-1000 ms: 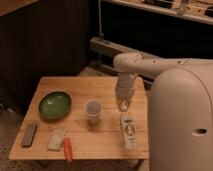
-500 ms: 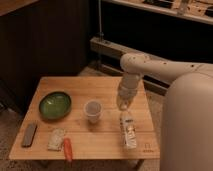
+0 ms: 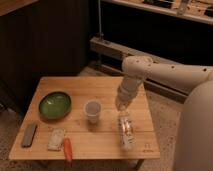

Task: Stand the bottle upright

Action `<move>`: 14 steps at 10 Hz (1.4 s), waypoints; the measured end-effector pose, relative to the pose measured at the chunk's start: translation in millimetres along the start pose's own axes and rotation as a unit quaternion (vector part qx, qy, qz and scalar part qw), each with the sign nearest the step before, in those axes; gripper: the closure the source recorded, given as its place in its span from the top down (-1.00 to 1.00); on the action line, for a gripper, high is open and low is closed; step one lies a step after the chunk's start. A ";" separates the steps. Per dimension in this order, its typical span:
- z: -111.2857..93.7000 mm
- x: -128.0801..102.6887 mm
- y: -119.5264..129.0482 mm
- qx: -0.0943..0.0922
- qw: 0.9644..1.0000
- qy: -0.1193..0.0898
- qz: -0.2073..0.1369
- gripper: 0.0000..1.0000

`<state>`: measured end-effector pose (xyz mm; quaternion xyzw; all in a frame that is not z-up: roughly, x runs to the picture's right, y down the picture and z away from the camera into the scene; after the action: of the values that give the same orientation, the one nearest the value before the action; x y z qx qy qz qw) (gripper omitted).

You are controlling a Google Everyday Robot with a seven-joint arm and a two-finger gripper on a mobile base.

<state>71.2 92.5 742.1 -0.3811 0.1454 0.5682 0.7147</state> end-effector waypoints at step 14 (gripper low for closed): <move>-20.9 -53.7 26.2 -0.042 0.994 -0.066 -0.082 -0.99</move>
<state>34.9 41.7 752.6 -0.3828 0.0425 0.5371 0.7505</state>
